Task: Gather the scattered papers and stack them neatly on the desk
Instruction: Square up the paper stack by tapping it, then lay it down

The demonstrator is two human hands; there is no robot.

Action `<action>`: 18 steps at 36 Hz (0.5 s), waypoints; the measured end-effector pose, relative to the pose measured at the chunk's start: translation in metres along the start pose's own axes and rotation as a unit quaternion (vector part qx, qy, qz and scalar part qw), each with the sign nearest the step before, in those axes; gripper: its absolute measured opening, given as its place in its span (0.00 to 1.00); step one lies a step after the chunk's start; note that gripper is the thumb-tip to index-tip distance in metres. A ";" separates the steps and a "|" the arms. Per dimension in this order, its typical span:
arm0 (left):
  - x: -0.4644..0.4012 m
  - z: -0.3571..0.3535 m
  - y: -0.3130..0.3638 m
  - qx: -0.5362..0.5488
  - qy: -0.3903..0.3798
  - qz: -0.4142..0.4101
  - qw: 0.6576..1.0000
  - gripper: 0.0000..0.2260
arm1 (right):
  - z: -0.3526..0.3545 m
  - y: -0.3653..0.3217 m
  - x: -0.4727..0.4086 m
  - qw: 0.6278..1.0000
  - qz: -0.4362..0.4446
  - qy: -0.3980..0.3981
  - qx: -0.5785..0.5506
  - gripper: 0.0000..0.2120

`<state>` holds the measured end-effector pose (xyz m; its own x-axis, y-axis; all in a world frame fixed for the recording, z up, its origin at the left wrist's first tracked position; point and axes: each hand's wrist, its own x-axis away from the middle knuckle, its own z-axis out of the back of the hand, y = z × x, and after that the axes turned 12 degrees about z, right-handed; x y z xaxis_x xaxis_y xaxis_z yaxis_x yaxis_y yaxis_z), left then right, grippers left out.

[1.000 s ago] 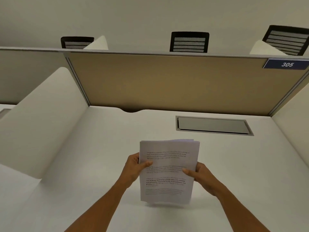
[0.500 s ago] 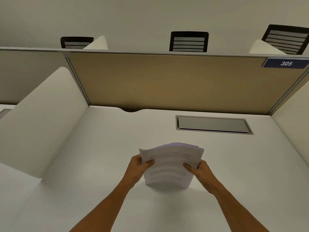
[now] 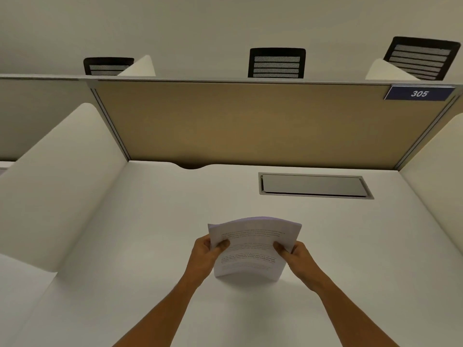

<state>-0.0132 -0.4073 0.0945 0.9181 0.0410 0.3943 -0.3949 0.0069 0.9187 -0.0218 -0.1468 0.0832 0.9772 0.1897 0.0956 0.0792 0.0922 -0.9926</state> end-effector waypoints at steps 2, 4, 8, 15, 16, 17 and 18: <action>0.001 -0.002 -0.004 0.002 0.010 0.003 1.000 0.06 | 0.000 0.001 -0.001 1.000 -0.001 0.000 0.004 0.10; 0.000 -0.003 -0.006 0.004 0.024 0.008 1.000 0.06 | 0.000 0.002 -0.003 1.000 -0.003 0.002 0.009 0.11; -0.001 -0.008 -0.008 -0.003 0.043 0.009 0.999 0.06 | 0.000 0.003 -0.003 1.000 -0.005 0.004 0.013 0.10; -0.005 -0.011 -0.005 -0.024 0.031 0.008 0.999 0.06 | -0.002 0.005 -0.002 1.000 -0.001 0.016 0.016 0.10; -0.005 -0.011 -0.004 -0.020 0.034 0.007 0.999 0.06 | -0.002 0.004 -0.002 1.000 0.002 0.018 0.014 0.11; -0.006 -0.011 -0.004 -0.016 0.036 0.007 0.999 0.06 | -0.002 0.004 -0.002 1.000 0.005 0.018 0.012 0.12; -0.006 -0.010 -0.005 -0.012 0.038 0.008 0.999 0.06 | -0.003 0.003 -0.002 1.000 0.007 0.018 0.011 0.13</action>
<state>-0.0173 -0.3972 0.0872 0.9066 0.1167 0.4055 -0.4112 0.0294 0.9111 -0.0232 -0.1494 0.0793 0.9847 0.1556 0.0789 0.0617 0.1122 -0.9918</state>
